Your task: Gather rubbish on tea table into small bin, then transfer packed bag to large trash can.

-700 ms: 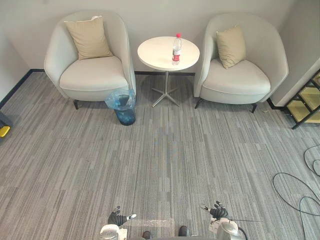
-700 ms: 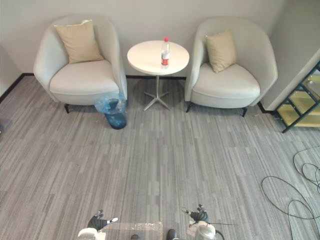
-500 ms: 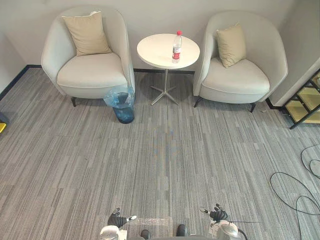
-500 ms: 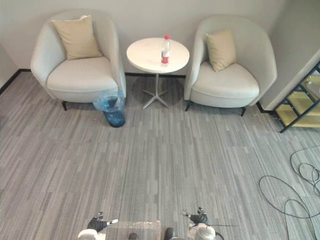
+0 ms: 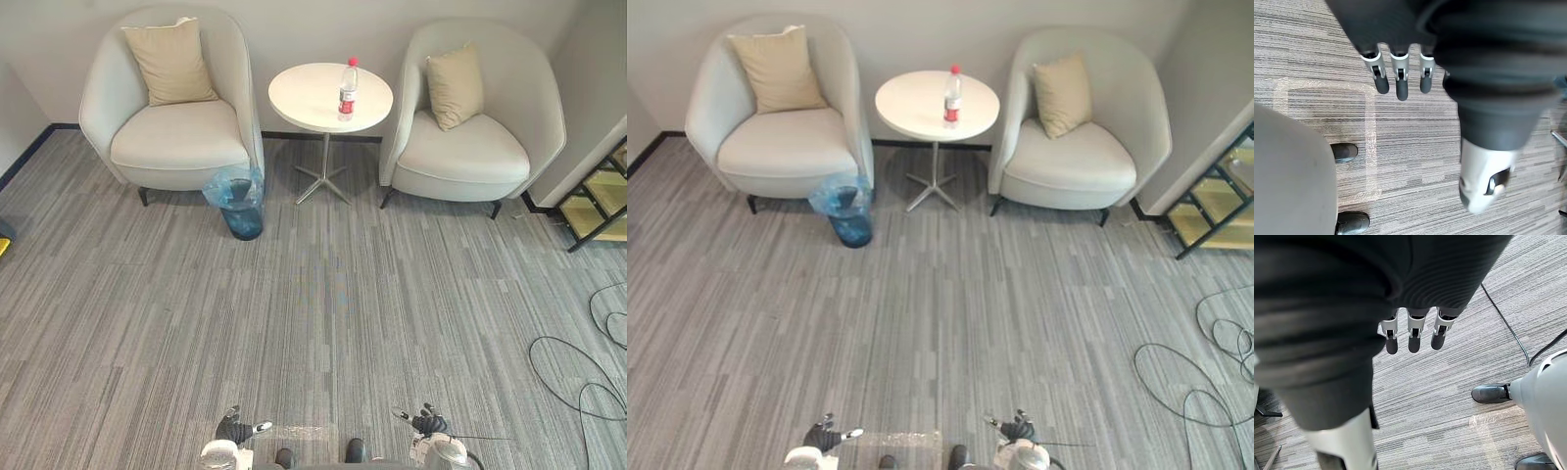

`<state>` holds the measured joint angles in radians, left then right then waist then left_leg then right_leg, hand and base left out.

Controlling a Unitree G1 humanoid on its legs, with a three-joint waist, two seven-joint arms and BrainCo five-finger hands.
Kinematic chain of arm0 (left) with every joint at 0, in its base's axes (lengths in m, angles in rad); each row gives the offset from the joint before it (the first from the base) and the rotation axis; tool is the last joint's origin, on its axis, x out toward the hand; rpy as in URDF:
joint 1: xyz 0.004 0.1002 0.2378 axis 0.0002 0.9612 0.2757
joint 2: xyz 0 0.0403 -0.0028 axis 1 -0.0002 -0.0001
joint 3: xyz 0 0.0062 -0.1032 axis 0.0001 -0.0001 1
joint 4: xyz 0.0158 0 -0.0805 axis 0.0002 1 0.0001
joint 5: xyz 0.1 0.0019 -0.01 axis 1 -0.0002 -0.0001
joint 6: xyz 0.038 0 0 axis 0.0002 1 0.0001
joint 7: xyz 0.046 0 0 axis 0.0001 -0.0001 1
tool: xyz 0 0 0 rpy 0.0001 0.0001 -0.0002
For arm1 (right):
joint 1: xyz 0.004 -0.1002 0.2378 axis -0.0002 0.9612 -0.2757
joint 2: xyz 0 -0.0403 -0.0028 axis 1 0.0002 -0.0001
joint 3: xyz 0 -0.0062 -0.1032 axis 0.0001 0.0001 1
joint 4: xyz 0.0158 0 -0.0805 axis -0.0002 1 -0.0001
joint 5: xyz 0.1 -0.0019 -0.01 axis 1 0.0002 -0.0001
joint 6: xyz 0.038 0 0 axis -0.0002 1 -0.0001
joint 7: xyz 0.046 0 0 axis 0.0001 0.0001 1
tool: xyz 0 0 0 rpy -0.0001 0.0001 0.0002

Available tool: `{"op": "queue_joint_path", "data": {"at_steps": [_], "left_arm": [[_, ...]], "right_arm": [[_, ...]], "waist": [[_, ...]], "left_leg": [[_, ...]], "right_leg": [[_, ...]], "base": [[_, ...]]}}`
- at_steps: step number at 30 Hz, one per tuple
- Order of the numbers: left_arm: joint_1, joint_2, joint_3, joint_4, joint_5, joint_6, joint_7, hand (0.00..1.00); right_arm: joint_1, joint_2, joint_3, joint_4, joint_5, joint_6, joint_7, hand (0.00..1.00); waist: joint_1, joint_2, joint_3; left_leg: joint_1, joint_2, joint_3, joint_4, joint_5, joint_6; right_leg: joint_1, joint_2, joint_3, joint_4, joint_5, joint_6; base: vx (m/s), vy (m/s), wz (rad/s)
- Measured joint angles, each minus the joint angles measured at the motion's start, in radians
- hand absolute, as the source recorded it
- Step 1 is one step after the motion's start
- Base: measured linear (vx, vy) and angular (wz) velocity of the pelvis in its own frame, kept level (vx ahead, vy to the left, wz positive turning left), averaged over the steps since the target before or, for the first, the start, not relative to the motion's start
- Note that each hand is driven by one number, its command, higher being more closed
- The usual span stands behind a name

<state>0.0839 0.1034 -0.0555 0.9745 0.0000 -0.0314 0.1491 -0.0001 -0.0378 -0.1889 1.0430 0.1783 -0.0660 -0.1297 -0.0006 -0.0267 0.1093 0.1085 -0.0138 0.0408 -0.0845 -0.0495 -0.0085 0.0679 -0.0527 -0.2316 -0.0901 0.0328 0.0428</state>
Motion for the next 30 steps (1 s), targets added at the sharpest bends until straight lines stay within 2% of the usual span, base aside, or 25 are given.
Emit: {"op": "queue_joint_path", "data": {"at_steps": [11, 15, 17, 19, 20, 21, 22, 23, 24, 26, 27, 29, 30], "left_arm": [[-0.016, 0.001, -0.002, 0.001, 0.021, 0.005, 0.0, 0.0], [-0.026, 0.001, -0.002, 0.0, 0.021, 0.012, 0.0, 0.0], [-0.038, 0.001, -0.002, -0.001, 0.021, 0.017, 0.0, 0.0], [-0.036, 0.001, -0.002, -0.007, 0.021, 0.019, 0.0, 0.0], [-0.032, 0.002, 0.001, -0.02, 0.019, 0.019, 0.0, 0.0], [-0.029, 0.001, 0.01, -0.051, 0.019, 0.019, 0.0, 0.0], [-0.027, 0.001, 0.019, -0.061, 0.018, 0.019, 0.0, 0.0], [-0.023, -0.013, 0.05, -0.086, 0.016, 0.017, 0.0, 0.0], [-0.024, -0.03, 0.072, -0.1, 0.016, 0.017, 0.001, 0.0], [-0.025, -0.039, 0.073, -0.106, 0.015, 0.016, 0.001, 0.0], [-0.026, -0.039, 0.073, -0.116, 0.014, 0.014, 0.001, 0.0], [-0.029, -0.039, 0.073, -0.12, 0.015, 0.014, 0.001, 0.0], [-0.031, -0.041, 0.073, -0.119, 0.015, 0.014, 0.002, 0.0]], "right_arm": [[0.001, 0.003, -0.007, -0.001, 0.062, 0.0, 0.003, 0.0], [-0.003, 0.01, -0.014, -0.007, 0.068, -0.002, 0.003, 0.0], [-0.001, 0.021, -0.015, -0.007, 0.09, -0.003, 0.003, 0.0], [0.005, 0.02, -0.016, -0.009, 0.106, -0.004, 0.004, 0.0], [0.005, 0.019, -0.016, -0.009, 0.106, -0.004, 0.003, 0.0], [0.007, 0.019, -0.016, -0.013, 0.107, -0.004, 0.003, 0.0], [0.01, 0.019, -0.016, -0.019, 0.107, -0.003, 0.003, 0.0], [0.02, 0.02, -0.016, -0.06, 0.107, -0.004, 0.003, 0.0], [0.025, 0.019, -0.016, -0.088, 0.108, -0.004, 0.002, 0.0], [0.023, 0.007, -0.016, -0.085, 0.108, -0.003, 0.0, 0.0], [0.02, 0.0, -0.015, -0.084, 0.108, -0.002, -0.001, 0.0], [0.02, -0.006, -0.015, -0.083, 0.107, -0.002, -0.005, 0.0], [0.019, -0.01, -0.015, -0.083, 0.107, -0.002, -0.008, 0.0]], "waist": [[-0.008, -0.002, 0.023], [-0.013, -0.001, 0.038], [-0.015, 0.003, 0.054], [-0.018, 0.007, 0.059], [-0.017, 0.003, 0.066], [-0.013, 0.0, 0.075], [-0.011, 0.002, 0.077], [-0.002, 0.019, 0.09], [0.001, 0.034, 0.104], [0.001, 0.041, 0.105], [0.004, 0.035, 0.109], [0.007, 0.032, 0.111], [0.011, 0.033, 0.11]], "left_leg": [[-0.003, 0.0, -0.022, -0.016, 0.001, 0.002], [-0.012, 0.002, -0.02, 0.005, -0.016, -0.016], [-0.063, 0.008, -0.012, 0.135, -0.084, -0.026], [-0.095, 0.016, 0.009, 0.236, -0.122, -0.045], [-0.139, 0.024, 0.037, 0.358, -0.144, -0.073], [-0.204, 0.041, 0.073, 0.529, -0.145, -0.074], [-0.228, 0.051, 0.084, 0.589, -0.145, -0.074], [-0.305, 0.094, 0.11, 0.768, -0.137, -0.087], [-0.359, 0.116, 0.111, 0.873, -0.183, -0.09], [-0.413, 0.107, 0.114, 0.851, -0.22, -0.063], [-0.447, 0.082, 0.118, 0.749, -0.216, -0.052], [-0.462, 0.051, 0.118, 0.62, -0.183, -0.047], [-0.466, 0.029, 0.116, 0.509, -0.135, -0.054]], "right_leg": [[-0.001, 0.001, -0.023, 0.0, -0.02, 0.006], [0.001, 0.003, -0.023, 0.001, -0.032, 0.002], [0.001, 0.002, -0.026, 0.033, -0.065, -0.007], [0.0, 0.0, -0.022, 0.071, -0.101, -0.014], [0.001, -0.004, -0.013, 0.099, -0.129, -0.02], [0.002, -0.007, 0.001, 0.128, -0.166, -0.037], [0.002, -0.005, 0.007, 0.138, -0.175, -0.043], [0.017, 0.008, 0.026, 0.164, -0.199, -0.061], [0.034, 0.018, 0.041, 0.183, -0.225, -0.074], [0.047, 0.012, 0.066, 0.191, -0.25, -0.078], [0.059, -0.007, 0.082, 0.189, -0.267, -0.07], [0.073, -0.025, 0.098, 0.186, -0.287, -0.058], [0.082, -0.037, 0.113, 0.186, -0.304, -0.048]], "base": [[0.0, -0.014, 0.06], [0.04, -0.013, 0.02], [0.05, -0.022, 0.08], [0.05, -0.028, 0.03], [0.02, -0.061, -0.06], [0.01, -0.055, -0.1], [0.07, -0.079, -0.27], [0.15, -0.043, -0.38], [0.19, -0.044, -0.39], [0.24, 0.018, -0.44], [0.32, 0.051, -0.52], [0.26, 0.062, -0.34], [0.32, 0.113, -0.48]]}}
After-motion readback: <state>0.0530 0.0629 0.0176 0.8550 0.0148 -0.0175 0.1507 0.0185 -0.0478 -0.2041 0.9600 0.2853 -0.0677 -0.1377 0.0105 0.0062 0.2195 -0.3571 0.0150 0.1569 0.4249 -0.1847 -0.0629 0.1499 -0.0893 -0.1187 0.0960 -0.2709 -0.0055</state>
